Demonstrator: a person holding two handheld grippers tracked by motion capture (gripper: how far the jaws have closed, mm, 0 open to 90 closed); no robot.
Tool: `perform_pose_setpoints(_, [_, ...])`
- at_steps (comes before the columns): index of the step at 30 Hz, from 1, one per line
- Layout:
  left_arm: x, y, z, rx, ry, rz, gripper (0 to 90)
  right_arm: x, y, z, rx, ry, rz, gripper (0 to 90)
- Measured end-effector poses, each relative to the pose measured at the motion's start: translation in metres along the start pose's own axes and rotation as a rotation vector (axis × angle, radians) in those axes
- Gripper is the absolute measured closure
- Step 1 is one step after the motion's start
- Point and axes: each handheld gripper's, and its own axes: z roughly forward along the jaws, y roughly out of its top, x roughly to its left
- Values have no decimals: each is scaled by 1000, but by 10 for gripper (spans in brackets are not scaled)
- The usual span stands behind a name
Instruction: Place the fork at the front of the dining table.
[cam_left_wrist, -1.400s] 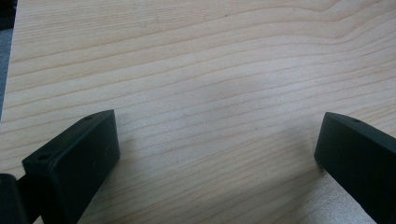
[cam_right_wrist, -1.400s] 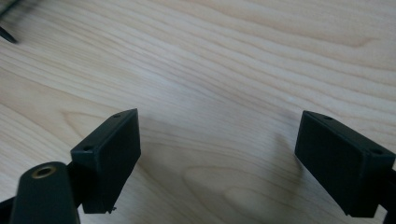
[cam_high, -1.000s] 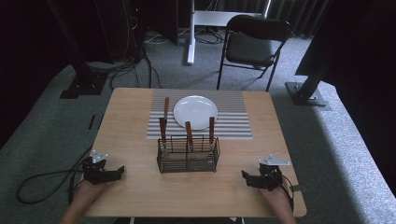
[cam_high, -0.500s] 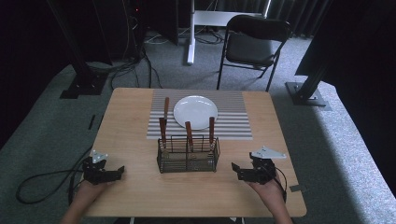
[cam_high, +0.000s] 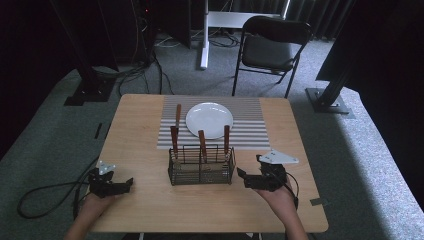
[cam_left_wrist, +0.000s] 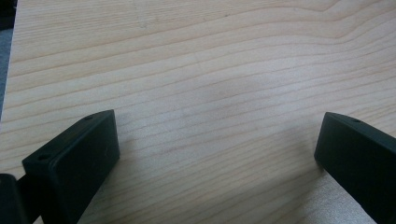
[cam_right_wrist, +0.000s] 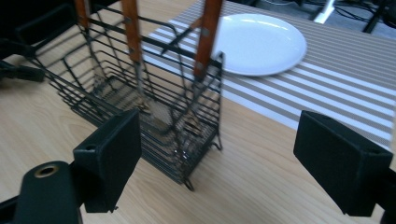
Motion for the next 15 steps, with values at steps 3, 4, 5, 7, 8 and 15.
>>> perform_pose_setpoints(3, [0, 0, 0, 0, 0, 0, 0, 6, 6, 4, -7, 21, -9, 147])
perform_pose_setpoints(4, [0, 0, 0, -1, 0, -1, 0, 7, 8, 5, -9, 28, -11, 147])
perform_pose_setpoints(5, [0, 0, 0, -1, 0, -1, 0, 7, 8, 5, -9, 28, -11, 147])
perform_pose_setpoints(7, [0, 0, 0, -1, 0, 0, 0, 11, 11, 8, -14, 40, -14, 147])
perform_pose_setpoints(8, [0, 0, 0, -1, 0, 0, 0, 16, 14, 12, -16, 54, -21, 152])
perform_pose_setpoints(15, [0, 0, 0, -1, 0, 0, 0, 27, 22, 21, -24, 82, -34, 155])
